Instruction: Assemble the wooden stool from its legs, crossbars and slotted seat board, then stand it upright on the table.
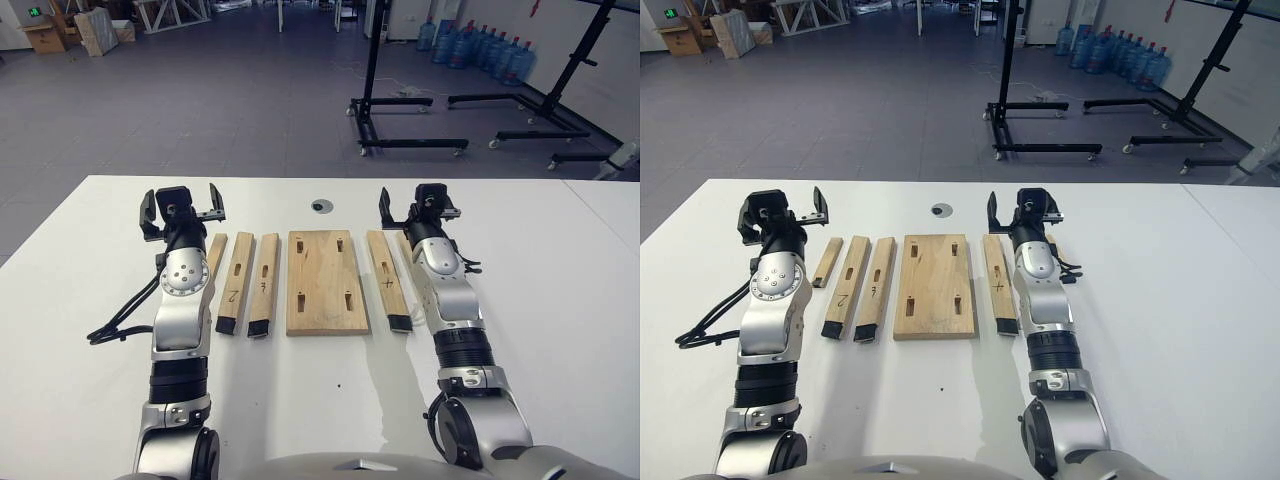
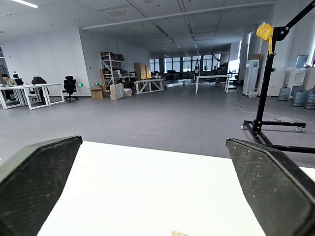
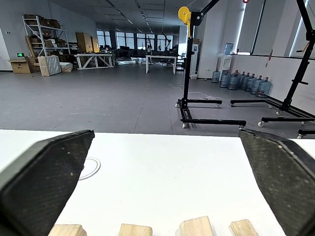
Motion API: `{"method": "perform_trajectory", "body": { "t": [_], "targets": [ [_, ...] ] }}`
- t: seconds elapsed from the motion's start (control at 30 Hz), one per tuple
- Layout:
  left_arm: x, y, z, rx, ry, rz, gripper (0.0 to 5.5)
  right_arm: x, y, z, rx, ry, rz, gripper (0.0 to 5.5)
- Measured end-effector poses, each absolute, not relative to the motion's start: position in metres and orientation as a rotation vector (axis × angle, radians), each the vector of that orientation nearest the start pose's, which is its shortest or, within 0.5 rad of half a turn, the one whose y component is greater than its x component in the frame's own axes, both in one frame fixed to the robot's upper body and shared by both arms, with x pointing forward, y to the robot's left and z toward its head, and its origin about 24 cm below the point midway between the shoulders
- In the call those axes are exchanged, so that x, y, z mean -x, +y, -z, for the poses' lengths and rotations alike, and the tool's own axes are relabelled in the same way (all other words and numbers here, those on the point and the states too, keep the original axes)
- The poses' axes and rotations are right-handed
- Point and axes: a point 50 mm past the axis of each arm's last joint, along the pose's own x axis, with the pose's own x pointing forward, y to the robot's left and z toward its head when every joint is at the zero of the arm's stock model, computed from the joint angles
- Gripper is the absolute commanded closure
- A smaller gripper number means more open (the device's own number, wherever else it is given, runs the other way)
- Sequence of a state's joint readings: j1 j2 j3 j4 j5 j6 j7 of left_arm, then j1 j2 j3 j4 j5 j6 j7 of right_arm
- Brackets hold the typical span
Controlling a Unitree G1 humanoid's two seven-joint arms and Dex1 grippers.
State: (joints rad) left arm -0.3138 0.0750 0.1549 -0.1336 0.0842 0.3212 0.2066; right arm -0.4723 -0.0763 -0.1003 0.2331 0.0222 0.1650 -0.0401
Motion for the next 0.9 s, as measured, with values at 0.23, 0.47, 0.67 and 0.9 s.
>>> {"method": "perform_trajectory", "body": {
  "t": [0.23,0.47,0.67,0.9],
  "targets": [
    [-0.300,0.190,-0.130,-0.109,-0.131,-0.319,0.15,-0.339,-0.156,-0.108,0.027,-0.065,0.029,0.10],
    [-0.300,0.189,-0.129,-0.106,-0.131,-0.318,0.15,-0.339,-0.156,-0.108,0.020,-0.065,0.028,0.10],
    [-0.300,0.188,-0.129,-0.103,-0.130,-0.313,0.15,-0.339,-0.157,-0.108,0.019,-0.065,0.029,0.10],
    [-0.298,0.189,-0.131,-0.082,-0.118,-0.266,0.15,-0.338,-0.196,-0.128,-0.015,-0.041,-0.039,0.10]
  ]
}}
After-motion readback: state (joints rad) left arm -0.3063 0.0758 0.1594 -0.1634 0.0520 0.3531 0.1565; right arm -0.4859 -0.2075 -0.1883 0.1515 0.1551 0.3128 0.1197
